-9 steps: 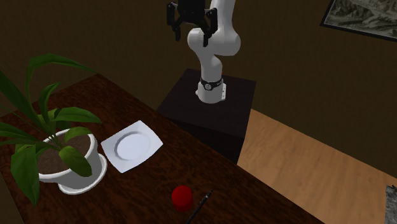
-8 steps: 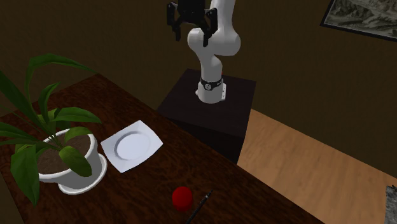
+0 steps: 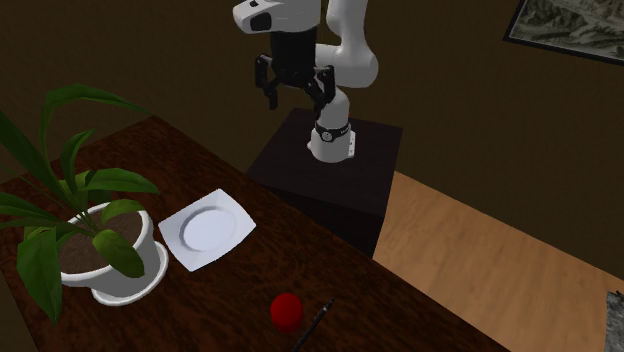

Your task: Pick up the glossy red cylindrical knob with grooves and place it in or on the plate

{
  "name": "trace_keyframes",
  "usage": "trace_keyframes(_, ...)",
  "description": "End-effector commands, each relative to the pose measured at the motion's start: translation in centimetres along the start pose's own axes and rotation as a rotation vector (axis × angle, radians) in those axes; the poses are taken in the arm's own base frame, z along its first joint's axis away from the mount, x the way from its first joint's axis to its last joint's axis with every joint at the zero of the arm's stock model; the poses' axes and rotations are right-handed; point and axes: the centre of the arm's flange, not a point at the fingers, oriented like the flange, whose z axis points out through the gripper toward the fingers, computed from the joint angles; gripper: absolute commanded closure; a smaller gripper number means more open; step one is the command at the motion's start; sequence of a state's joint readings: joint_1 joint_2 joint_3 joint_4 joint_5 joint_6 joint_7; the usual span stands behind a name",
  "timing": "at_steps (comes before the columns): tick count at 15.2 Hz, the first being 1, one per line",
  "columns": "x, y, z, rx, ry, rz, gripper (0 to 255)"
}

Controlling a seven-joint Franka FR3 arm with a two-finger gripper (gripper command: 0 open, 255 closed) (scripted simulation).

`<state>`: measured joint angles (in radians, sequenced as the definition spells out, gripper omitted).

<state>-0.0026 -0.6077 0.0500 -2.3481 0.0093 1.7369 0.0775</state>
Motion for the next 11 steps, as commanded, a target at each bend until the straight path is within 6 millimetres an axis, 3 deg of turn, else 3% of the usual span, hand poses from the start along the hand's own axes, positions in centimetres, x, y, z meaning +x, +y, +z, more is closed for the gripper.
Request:
trace_keyframes(1,2.0,-0.5,1.8,0.002,0.002,-0.011,0)
trace_keyframes(11,11.1,-3.0,11.0,0.011,0.002,-0.063,0)
